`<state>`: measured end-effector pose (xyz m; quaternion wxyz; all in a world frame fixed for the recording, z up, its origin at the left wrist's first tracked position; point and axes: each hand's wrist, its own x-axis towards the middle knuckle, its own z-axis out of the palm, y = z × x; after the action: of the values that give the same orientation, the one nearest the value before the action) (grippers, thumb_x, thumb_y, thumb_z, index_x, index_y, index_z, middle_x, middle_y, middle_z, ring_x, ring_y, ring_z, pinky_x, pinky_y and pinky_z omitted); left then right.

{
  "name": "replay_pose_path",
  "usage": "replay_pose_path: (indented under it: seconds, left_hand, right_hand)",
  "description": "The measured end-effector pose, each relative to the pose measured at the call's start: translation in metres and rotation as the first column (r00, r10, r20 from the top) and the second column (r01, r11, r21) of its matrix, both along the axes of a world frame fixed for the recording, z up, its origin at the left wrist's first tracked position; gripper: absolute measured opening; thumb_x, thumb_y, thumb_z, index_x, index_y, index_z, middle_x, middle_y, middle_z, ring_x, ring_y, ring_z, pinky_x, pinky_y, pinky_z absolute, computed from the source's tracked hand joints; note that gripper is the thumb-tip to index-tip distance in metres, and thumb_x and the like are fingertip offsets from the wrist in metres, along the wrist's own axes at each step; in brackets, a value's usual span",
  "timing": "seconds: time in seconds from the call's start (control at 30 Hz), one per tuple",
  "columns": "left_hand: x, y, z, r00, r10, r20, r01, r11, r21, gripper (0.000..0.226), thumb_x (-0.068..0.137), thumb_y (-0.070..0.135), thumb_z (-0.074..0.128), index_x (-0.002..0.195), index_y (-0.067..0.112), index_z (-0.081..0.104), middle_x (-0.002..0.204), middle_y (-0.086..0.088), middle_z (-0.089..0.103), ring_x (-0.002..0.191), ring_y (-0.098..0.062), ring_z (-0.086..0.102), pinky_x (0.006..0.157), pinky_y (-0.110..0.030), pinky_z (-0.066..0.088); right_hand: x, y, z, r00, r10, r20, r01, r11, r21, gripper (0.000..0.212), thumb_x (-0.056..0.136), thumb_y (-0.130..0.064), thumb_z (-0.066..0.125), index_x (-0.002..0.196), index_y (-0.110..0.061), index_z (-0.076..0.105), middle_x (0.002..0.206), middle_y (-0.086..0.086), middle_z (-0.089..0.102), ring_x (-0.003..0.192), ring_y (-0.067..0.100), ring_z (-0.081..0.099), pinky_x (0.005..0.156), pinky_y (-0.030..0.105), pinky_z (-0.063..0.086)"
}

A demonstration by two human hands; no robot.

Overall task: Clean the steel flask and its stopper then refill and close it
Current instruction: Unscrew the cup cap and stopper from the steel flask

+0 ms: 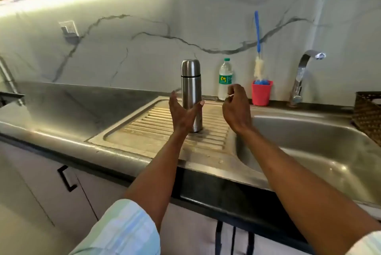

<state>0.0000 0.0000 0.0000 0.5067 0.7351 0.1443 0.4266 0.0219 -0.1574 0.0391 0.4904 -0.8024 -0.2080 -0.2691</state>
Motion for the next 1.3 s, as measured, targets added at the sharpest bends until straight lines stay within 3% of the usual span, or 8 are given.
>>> replay_pose_path:
  seconds: [0.1,0.23,0.37,0.53,0.7,0.87,1.13,1.3]
  left_hand:
    - [0.005,0.005,-0.003,0.977,-0.201,-0.065,0.196,0.977,-0.088,0.103,0.066,0.041,0.09,0.147,0.023,0.028,0.134,-0.006,0.056,0.118,-0.022,0.059,0.099,-0.038,0.049]
    - [0.012,0.008,-0.008,0.98,-0.159,-0.124,0.151,0.986,-0.066,0.085,0.069,0.038,0.089,0.137,0.019,0.043,0.128,-0.005,0.061,0.112,-0.023,0.062,0.097,-0.04,0.052]
    - [0.013,0.01,-0.007,0.985,-0.132,-0.11,0.125,0.99,-0.067,0.077,0.065,0.039,0.09,0.129,0.019,0.051,0.121,-0.005,0.066,0.105,-0.022,0.065,0.095,-0.043,0.055]
    - [0.005,0.002,-0.002,0.989,-0.136,-0.065,0.133,0.989,-0.059,0.068,0.066,0.031,0.091,0.123,0.015,0.057,0.109,-0.001,0.068,0.096,-0.017,0.066,0.087,-0.034,0.056]
    - [0.001,-0.02,0.004,0.979,-0.191,-0.069,0.188,0.981,-0.049,0.066,0.063,0.034,0.092,0.118,0.015,0.061,0.104,0.001,0.07,0.092,-0.014,0.068,0.083,-0.034,0.058]
    - [-0.003,-0.044,0.01,0.964,-0.253,-0.078,0.253,0.967,-0.006,0.071,0.061,0.029,0.092,0.122,0.017,0.056,0.107,0.001,0.068,0.093,-0.014,0.067,0.083,-0.033,0.057]
    - [-0.008,-0.032,0.016,0.976,-0.212,-0.056,0.21,0.977,-0.041,0.076,0.059,0.021,0.09,0.126,0.018,0.054,0.111,-0.001,0.067,0.098,-0.019,0.065,0.088,-0.04,0.056]
    - [-0.01,-0.014,0.02,0.974,-0.219,-0.055,0.214,0.973,-0.084,0.073,0.049,0.029,0.084,0.117,0.021,0.058,0.103,0.001,0.067,0.092,-0.018,0.065,0.084,-0.043,0.058]
  right_hand:
    - [0.001,-0.005,-0.019,0.998,-0.04,-0.047,0.04,0.999,0.001,0.025,0.086,0.004,0.047,0.108,-0.008,0.051,0.11,0.01,0.056,0.097,0.023,0.053,0.077,0.031,0.043]
    - [0.005,-0.013,-0.031,0.991,-0.049,-0.126,0.048,0.999,-0.009,0.024,0.085,0.005,0.046,0.103,-0.009,0.051,0.111,0.01,0.054,0.09,0.019,0.049,0.072,0.027,0.034]
    - [0.003,-0.012,-0.03,0.991,-0.035,-0.132,0.027,0.997,-0.067,0.024,0.089,0.003,0.048,0.109,-0.009,0.053,0.117,0.009,0.053,0.098,0.019,0.051,0.077,0.025,0.036]
    - [0.007,-0.008,-0.031,0.993,-0.051,-0.109,0.035,0.988,-0.149,0.026,0.091,0.001,0.049,0.115,-0.006,0.055,0.121,0.01,0.054,0.106,0.024,0.054,0.081,0.028,0.041]
    - [0.011,-0.015,-0.011,0.991,-0.061,-0.118,0.065,0.997,0.034,0.014,0.093,-0.005,0.053,0.105,-0.008,0.057,0.105,0.006,0.06,0.096,0.019,0.056,0.078,0.027,0.044]
    - [0.013,-0.025,0.021,0.979,0.056,-0.196,0.002,0.959,0.283,0.009,0.096,-0.024,0.057,0.096,-0.015,0.058,0.095,0.0,0.064,0.091,0.019,0.063,0.083,0.034,0.053]
    - [0.008,-0.025,0.035,0.98,0.137,-0.143,-0.111,0.978,0.176,0.014,0.098,-0.025,0.056,0.107,-0.014,0.06,0.099,-0.004,0.062,0.085,0.011,0.062,0.063,0.012,0.046]
    - [0.01,-0.005,0.048,0.983,0.17,-0.068,-0.168,0.985,0.035,0.025,0.101,-0.031,0.05,0.109,-0.01,0.06,0.102,0.007,0.066,0.079,0.017,0.063,0.059,0.019,0.048]
